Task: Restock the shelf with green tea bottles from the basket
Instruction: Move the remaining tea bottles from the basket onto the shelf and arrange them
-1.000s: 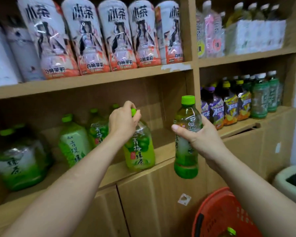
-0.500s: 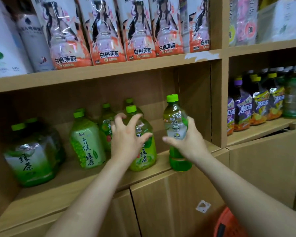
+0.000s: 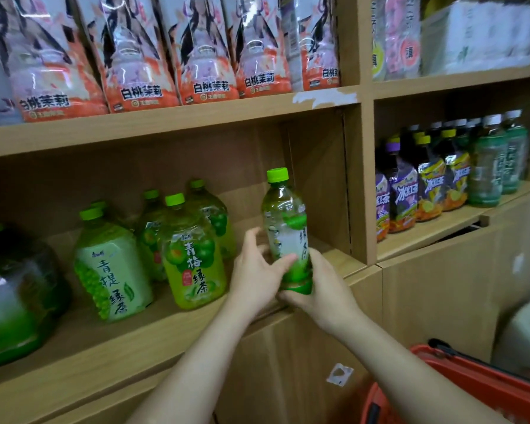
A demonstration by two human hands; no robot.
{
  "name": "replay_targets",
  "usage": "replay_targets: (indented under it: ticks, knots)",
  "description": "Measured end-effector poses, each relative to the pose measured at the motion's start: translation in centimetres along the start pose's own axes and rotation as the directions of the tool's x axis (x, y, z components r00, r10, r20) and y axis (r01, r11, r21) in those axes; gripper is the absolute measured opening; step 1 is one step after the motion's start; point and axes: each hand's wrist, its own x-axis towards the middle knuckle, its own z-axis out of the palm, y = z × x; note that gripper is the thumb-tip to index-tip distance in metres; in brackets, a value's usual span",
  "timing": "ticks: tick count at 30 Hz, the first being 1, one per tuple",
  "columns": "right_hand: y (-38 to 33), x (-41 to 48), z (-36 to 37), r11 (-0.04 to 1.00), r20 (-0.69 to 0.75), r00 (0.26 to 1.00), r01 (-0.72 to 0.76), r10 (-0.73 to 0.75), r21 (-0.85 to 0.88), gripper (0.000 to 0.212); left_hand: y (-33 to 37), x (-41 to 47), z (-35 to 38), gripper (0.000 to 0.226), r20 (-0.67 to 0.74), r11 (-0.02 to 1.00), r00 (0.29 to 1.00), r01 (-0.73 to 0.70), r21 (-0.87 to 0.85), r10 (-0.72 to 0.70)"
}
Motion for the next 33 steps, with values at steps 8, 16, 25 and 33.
replay_targets:
  ticks: [8,16,25,33]
  knots:
    - [1.8,-0.5,-0.4,0.984,-0.016,0.991,0.129,-0.132,-0.124,0.051,-1.4,0.9,1.9,0.077,0.074,0.985,0.997,0.021,0.169,-0.034]
    - [4.9,1.3,-3.6,0.978,-0.089,0.987,0.118,-0.135,-0.171,0.055,-0.3,7.4,4.6,0.062,-0.043,0.94,0.986,0.165,0.3,-0.159]
    - [8.5,2.3,-5.7,0.964,-0.02,0.982,0.182,-0.19,-0.194,0.059,-3.6,16.6,9.1,0.047,-0.177,0.968,0.98,0.126,0.215,-0.089]
    - [9.6,2.7,-7.3,0.983,-0.047,0.985,0.168,-0.165,0.076,0.055,-4.8,19.6,10.2,0.043,-0.167,0.908,0.962,0.262,0.326,-0.217]
